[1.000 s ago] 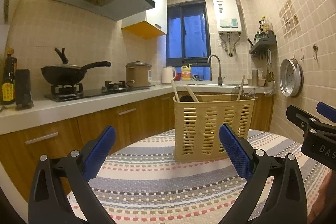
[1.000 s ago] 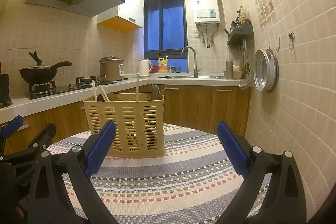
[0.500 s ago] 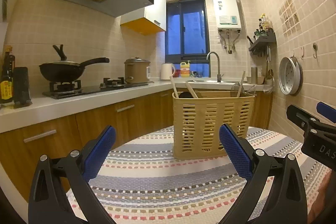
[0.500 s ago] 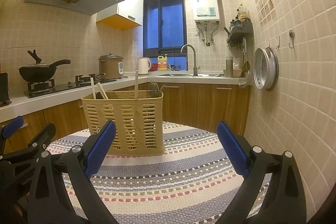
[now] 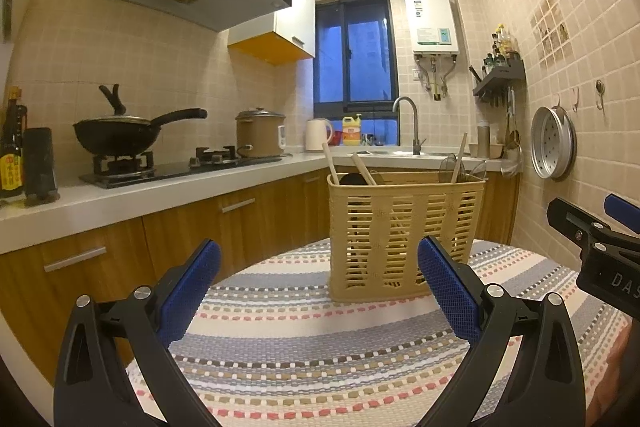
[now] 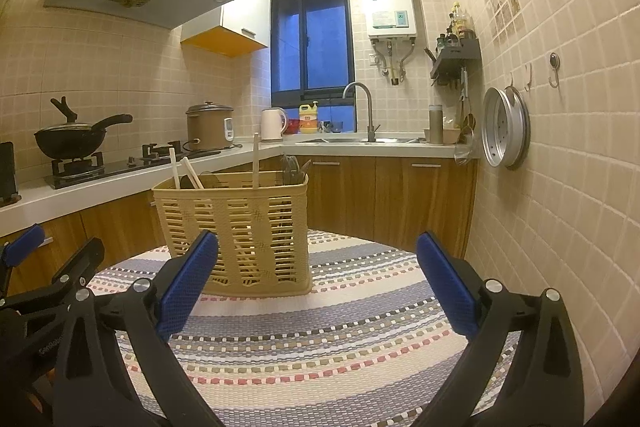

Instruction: Organize utensils

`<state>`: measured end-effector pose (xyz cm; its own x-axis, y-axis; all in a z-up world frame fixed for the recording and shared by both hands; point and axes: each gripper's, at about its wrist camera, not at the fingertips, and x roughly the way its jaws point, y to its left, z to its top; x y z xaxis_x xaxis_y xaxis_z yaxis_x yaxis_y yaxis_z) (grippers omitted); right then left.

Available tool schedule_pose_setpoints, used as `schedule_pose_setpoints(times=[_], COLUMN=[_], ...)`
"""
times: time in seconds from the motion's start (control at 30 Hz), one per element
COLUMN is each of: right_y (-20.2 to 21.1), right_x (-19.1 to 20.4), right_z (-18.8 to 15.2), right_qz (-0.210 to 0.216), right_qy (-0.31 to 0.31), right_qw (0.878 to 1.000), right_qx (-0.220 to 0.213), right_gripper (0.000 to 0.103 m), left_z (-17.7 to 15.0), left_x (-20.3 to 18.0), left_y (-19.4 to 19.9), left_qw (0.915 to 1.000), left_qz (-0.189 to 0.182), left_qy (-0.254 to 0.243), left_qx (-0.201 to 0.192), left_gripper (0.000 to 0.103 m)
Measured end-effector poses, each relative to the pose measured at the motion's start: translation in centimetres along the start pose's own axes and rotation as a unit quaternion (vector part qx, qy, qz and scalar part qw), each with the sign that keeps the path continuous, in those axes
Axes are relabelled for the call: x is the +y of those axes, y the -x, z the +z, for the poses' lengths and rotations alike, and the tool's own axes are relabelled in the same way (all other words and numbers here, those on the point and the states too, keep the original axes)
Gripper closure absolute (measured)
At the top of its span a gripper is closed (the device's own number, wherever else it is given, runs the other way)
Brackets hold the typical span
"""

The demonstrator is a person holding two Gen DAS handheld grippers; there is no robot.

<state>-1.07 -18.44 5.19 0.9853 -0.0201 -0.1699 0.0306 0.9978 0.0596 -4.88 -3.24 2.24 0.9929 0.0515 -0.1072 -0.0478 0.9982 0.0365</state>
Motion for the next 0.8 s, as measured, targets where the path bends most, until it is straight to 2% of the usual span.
schedule_pose_setpoints(times=[0.43,0.8], right_y=[-0.59,-0.47], right_x=[-0.72,-0.01], right_z=[-0.10,-0.18], right_qz=[0.004,-0.006], right_qy=[-0.014,0.007], right_qw=[1.000,1.000], right_qx=[0.015,0.010], right_gripper=[0.008,0.008], left_z=[0.00,0.00], left_x=[-0.07,-0.17], left_y=[-0.16,-0.33], left_qw=[1.0000,0.9999], left_qz=[0.009,0.014], left_qy=[-0.003,-0.008], left_qx=[0.001,0.003], left_gripper=[0.008,0.008])
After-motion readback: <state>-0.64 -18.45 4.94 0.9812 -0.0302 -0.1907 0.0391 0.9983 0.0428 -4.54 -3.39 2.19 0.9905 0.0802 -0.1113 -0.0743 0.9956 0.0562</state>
